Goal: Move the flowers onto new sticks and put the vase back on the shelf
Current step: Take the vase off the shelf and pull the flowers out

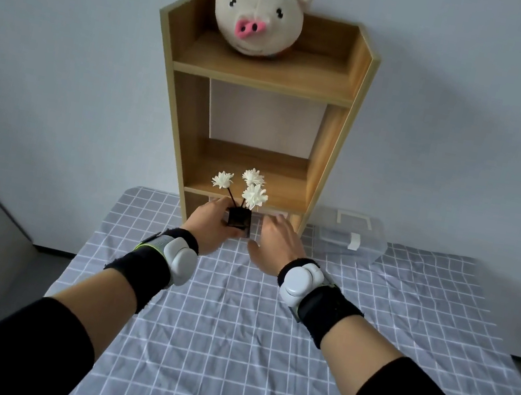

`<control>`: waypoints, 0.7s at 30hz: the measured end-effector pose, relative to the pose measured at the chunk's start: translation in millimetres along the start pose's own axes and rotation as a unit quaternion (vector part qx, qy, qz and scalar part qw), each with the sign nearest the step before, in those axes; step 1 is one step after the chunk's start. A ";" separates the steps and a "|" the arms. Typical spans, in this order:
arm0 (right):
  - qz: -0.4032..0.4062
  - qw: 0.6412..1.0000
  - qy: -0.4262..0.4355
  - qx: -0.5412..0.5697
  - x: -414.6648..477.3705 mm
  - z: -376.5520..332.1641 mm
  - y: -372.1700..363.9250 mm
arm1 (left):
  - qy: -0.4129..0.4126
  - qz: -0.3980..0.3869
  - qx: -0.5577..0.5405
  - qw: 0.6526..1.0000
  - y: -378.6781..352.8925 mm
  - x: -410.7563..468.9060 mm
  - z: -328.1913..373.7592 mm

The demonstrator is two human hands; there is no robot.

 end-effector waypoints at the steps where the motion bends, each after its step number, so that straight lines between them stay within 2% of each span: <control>1: -0.003 1.000 -0.001 0.002 -5.4 3.2 -14.4 | 0.000 -0.004 -0.003 1.000 -10.5 -5.0 -7.8; 6: -0.011 1.000 -0.003 0.013 -19.4 19.0 -76.9 | -0.002 -0.015 0.019 1.000 -53.7 -17.7 -45.1; 13: -0.018 0.999 -0.005 0.032 -34.0 40.8 -163.0 | 0.011 -0.051 -0.010 0.999 -116.9 -32.7 -108.8; 21: -0.004 0.999 -0.019 0.037 -45.6 48.0 -215.9 | 0.000 -0.050 0.003 0.999 -157.2 -43.2 -153.9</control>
Point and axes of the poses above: each hand's wrist, its own x-axis towards the middle knuckle, its own y-axis out of the back of the hand, z = x × y, the point moved 2 cm from there along x, towards the middle knuckle, and after that the axes turned 5 degrees about -x, right-handed, at the moved point
